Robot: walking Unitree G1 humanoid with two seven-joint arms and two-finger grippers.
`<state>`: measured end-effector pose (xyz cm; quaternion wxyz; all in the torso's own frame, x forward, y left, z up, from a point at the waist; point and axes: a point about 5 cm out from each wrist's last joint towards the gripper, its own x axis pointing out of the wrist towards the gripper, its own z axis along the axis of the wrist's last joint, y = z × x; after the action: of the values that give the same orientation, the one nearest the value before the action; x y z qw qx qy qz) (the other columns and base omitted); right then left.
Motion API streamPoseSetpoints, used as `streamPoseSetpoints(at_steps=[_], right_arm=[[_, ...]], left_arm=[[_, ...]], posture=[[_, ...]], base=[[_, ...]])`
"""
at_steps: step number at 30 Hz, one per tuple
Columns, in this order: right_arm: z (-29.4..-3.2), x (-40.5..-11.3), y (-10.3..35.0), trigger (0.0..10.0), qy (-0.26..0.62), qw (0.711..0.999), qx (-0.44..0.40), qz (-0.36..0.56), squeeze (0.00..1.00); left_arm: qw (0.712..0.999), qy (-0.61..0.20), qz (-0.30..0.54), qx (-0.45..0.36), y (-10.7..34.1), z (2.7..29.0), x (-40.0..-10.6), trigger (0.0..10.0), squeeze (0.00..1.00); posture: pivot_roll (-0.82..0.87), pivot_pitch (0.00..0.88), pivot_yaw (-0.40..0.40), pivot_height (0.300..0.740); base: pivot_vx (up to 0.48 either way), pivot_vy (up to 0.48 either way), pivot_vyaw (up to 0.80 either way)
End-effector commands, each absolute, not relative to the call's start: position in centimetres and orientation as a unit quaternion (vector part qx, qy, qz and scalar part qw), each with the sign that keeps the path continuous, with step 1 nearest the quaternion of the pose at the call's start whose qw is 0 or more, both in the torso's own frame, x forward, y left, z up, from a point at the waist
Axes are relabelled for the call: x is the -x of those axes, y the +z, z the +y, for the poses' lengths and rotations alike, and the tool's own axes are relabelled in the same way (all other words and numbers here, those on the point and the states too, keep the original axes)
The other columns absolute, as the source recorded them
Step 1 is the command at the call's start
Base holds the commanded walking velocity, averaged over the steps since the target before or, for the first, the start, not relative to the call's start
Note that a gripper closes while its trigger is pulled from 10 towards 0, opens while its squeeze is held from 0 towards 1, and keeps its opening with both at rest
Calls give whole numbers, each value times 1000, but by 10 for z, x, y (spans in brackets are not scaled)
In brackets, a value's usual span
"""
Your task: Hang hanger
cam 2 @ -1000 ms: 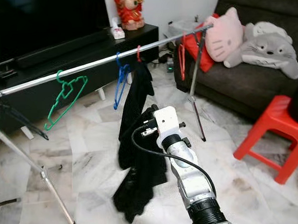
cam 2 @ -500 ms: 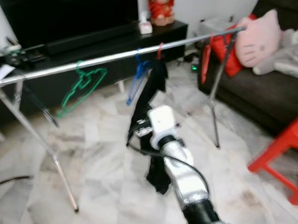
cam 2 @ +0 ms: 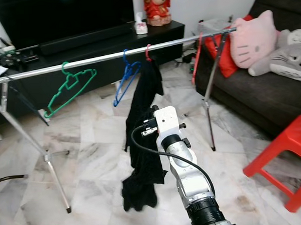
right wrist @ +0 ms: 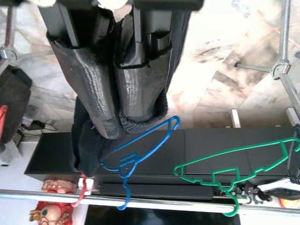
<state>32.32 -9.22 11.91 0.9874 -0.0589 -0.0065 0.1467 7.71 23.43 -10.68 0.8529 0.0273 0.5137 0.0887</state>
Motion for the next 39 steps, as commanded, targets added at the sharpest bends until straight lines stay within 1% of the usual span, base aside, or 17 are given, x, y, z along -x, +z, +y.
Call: streamPoseSetpoints(at_steps=[1,2,3,4,6,7,9,12,14,15,16,20,22,27,29,35,39], right_arm=[[-94,-330,124,10000,130,989,67,-6,0],[-100,-330,118,10000,114,991,66,13,0],[-104,-330,115,10000,108,992,65,18,0],[-104,-330,115,10000,108,992,65,18,0],[-116,-332,111,10000,93,993,66,24,0],[-116,-332,111,10000,93,993,66,24,0],[-124,-332,108,10000,87,993,80,29,0],[-127,-332,106,10000,84,993,81,32,0],[-137,-331,99,10000,71,994,78,40,0],[-137,-331,99,10000,71,994,78,40,0],[-144,-330,95,10000,59,994,75,47,0],[-159,-328,87,10000,31,997,55,55,0],[-166,-325,88,10000,8,999,21,48,0],[-170,-316,97,10000,-2,1000,11,13,0],[-177,-309,102,10000,-18,1000,1,-2,0],[-179,-307,103,10000,-21,1000,-3,-6,0],[-183,-303,106,10000,-29,1000,-2,-12,0]], left_arm=[[870,102,482,-26,-102,239,-84,10000,0],[935,88,343,-29,-75,237,-148,10000,0],[959,81,267,-46,-54,236,-181,10000,0],[959,81,267,-46,-54,236,-181,10000,0],[973,81,203,-73,-33,241,-202,10000,0],[973,81,203,-73,-33,241,-202,10000,0],[982,73,153,-86,-18,236,-214,10000,0],[985,67,135,-88,-13,234,-218,10000,0],[991,55,87,-83,2,229,-224,10000,0],[991,55,87,-83,2,229,-224,10000,0],[994,47,56,-78,13,225,-227,10000,0],[997,31,9,-75,32,215,-229,10000,0],[996,23,-18,-82,47,209,-228,10000,0],[996,24,-39,-81,62,204,-225,10000,0],[996,20,-50,-74,71,199,-226,10000,0],[996,16,-46,-74,76,196,-226,10000,0],[996,-6,-47,-81,78,188,-231,10000,0]], posture=[[-77,0,29,732],[-74,0,29,732],[-72,0,28,732],[-72,0,28,732],[-71,0,29,732],[-71,0,29,732],[-67,0,25,732],[-71,0,25,732],[-76,0,22,732],[-76,0,22,732],[-79,0,23,732],[-66,0,17,732],[-60,0,15,732],[-75,0,27,732],[-91,0,43,732],[-93,0,45,732],[-107,0,59,732]], base=[[0,0,0],[0,0,0],[0,0,0],[0,0,0],[0,0,0],[0,0,0],[0,0,0],[0,0,0],[0,0,0],[0,0,0],[0,0,0],[0,0,0],[0,0,0],[0,0,0],[0,0,0],[0,0,0],[0,0,0]])
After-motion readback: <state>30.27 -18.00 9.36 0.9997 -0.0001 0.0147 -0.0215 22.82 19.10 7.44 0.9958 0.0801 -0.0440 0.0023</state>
